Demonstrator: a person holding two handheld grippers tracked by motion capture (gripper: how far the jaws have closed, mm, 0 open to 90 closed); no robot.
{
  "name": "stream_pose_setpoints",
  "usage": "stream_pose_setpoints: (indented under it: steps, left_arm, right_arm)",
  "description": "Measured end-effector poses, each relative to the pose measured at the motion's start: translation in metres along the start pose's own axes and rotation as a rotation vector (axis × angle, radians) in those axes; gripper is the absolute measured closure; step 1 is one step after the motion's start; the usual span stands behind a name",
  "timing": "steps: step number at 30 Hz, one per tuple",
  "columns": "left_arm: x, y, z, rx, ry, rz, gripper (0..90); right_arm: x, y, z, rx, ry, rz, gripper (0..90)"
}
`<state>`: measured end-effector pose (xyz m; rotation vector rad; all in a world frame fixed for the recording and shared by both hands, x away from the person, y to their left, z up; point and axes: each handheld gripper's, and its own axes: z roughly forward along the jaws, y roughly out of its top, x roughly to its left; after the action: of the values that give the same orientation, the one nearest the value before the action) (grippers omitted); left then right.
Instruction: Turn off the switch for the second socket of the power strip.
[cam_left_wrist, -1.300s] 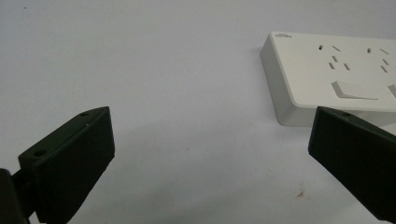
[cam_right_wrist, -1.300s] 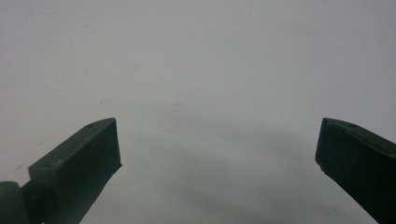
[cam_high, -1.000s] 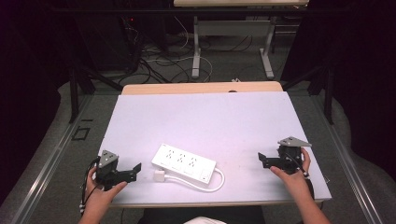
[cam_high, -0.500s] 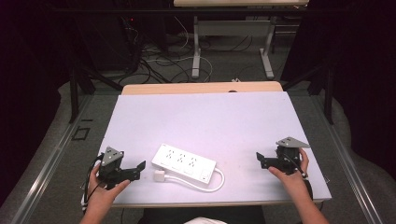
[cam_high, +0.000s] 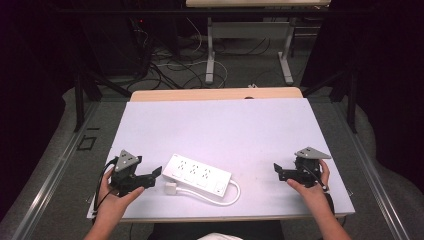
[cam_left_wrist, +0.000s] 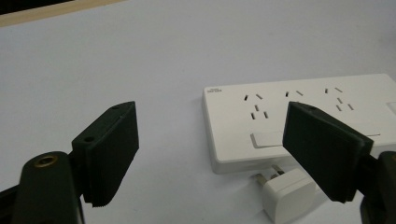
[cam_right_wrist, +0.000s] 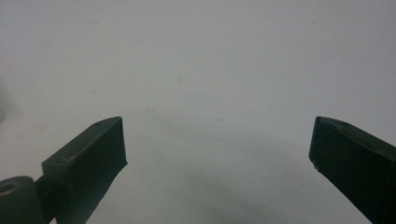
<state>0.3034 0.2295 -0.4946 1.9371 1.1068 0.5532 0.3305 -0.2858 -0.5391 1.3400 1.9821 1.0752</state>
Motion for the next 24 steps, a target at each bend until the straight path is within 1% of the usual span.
stream_pose_setpoints:
  steps: [1, 3, 5, 6, 8, 10, 12, 13, 14, 15, 16, 17, 18, 19, 21, 23, 24]
  left_arm:
    - [-0.001, 0.004, 0.000, 0.004, -0.004, 0.013, 19.2]
    - [-0.002, 0.005, 0.000, 0.006, -0.002, 0.013, 19.3]
    - [-0.003, 0.008, 0.001, 0.006, -0.010, 0.016, 20.1]
    - [-0.005, 0.011, 0.001, 0.008, -0.022, 0.009, 23.3]
    - [-0.005, 0.013, 0.001, 0.009, -0.026, 0.010, 23.3]
    - [-0.008, 0.017, 0.003, 0.013, -0.047, -0.003, 23.4]
    - [-0.009, 0.018, 0.003, 0.019, -0.056, -0.009, 23.7]
    - [-0.009, 0.019, 0.003, 0.019, -0.053, -0.009, 23.9]
    - [-0.011, 0.020, 0.004, 0.025, -0.059, -0.019, 23.9]
    - [-0.010, 0.021, 0.004, 0.034, -0.062, -0.010, 24.0]
    - [-0.012, 0.022, 0.005, 0.038, -0.063, -0.021, 24.3]
    - [-0.012, 0.024, 0.005, 0.048, -0.064, -0.022, 24.3]
    - [-0.013, 0.024, 0.005, 0.051, -0.065, -0.038, 24.8]
    - [-0.014, 0.025, 0.006, 0.062, -0.068, -0.053, 24.9]
    - [-0.016, 0.028, 0.007, 0.071, -0.074, -0.067, 25.7]
    - [-0.017, 0.029, 0.008, 0.077, -0.080, -0.068, 26.5]
    - [-0.017, 0.030, 0.008, 0.084, -0.084, -0.073, 27.1]
  right_arm:
    - [0.000, 0.000, 0.000, 0.001, 0.000, -0.001, 3.8]
    - [0.000, 0.000, 0.000, 0.001, 0.002, 0.000, 4.1]
    - [0.000, 0.000, 0.000, 0.002, 0.004, 0.001, 4.2]
    - [0.000, 0.000, 0.001, 0.001, 0.006, 0.002, 4.4]
    - [0.001, 0.000, 0.001, 0.002, 0.009, 0.008, 4.6]
    - [0.001, 0.000, 0.001, 0.003, 0.010, 0.008, 4.8]
    - [0.001, 0.000, 0.001, 0.002, 0.011, 0.007, 5.0]
    - [0.001, 0.000, 0.001, 0.005, 0.008, 0.009, 5.2]
    - [0.001, 0.000, 0.001, 0.003, 0.011, 0.010, 5.3]
    - [0.001, -0.001, 0.001, 0.003, 0.011, 0.010, 5.3]
    - [0.000, -0.001, 0.001, 0.003, 0.011, 0.010, 5.4]
    - [0.000, -0.001, 0.001, 0.003, 0.011, 0.010, 5.4]
    - [0.001, -0.001, 0.001, 0.004, 0.012, 0.015, 5.5]
    - [0.001, -0.001, 0.001, 0.003, 0.001, 0.017, 5.5]
    - [0.000, -0.001, 0.001, 0.006, 0.007, 0.020, 5.7]
    - [0.000, -0.001, 0.001, 0.007, 0.008, 0.015, 5.9]
    - [-0.001, -0.001, 0.001, 0.009, 0.016, 0.015, 5.9]
